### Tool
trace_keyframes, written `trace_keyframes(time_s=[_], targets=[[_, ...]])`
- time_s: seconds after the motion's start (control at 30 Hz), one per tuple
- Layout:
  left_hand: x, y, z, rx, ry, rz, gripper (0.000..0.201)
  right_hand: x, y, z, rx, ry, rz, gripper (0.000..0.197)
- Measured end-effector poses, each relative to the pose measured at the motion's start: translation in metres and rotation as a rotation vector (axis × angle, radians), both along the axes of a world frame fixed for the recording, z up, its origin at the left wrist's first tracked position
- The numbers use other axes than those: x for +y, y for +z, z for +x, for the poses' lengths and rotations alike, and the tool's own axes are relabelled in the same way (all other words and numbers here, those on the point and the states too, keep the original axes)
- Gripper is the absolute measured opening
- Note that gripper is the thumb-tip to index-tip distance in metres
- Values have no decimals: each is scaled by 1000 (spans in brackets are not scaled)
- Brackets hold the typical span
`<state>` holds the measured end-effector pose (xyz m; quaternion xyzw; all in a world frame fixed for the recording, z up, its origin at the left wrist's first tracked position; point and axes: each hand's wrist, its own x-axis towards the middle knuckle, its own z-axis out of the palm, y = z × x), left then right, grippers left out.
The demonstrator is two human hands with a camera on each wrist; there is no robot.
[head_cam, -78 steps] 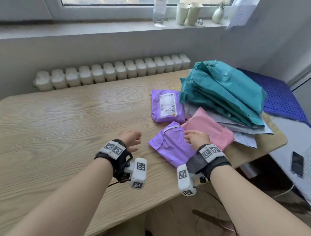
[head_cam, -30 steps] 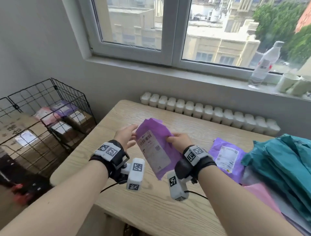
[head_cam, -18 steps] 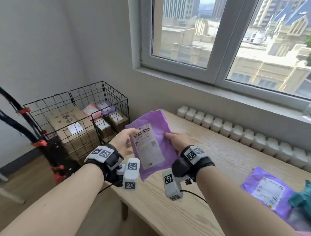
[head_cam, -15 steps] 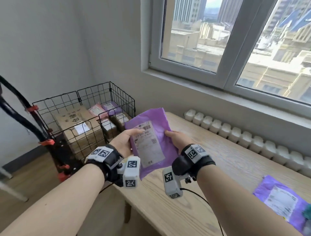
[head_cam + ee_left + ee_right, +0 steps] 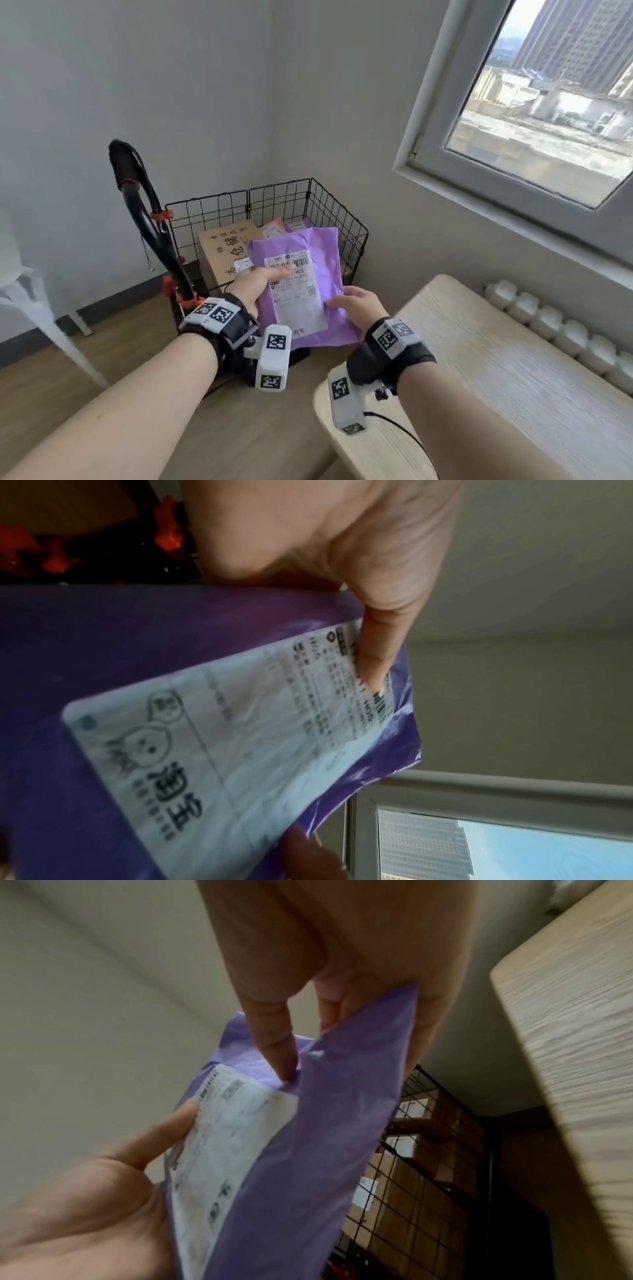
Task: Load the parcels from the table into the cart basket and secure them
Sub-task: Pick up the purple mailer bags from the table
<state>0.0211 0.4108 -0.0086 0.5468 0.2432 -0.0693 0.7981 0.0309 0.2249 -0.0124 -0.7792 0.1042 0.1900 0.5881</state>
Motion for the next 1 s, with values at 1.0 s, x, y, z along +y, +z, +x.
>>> trace_keyframes(time_s=[1.0], targets=[[85, -20, 349, 62, -100, -103, 51, 88, 13, 324, 54, -251, 67, 34]])
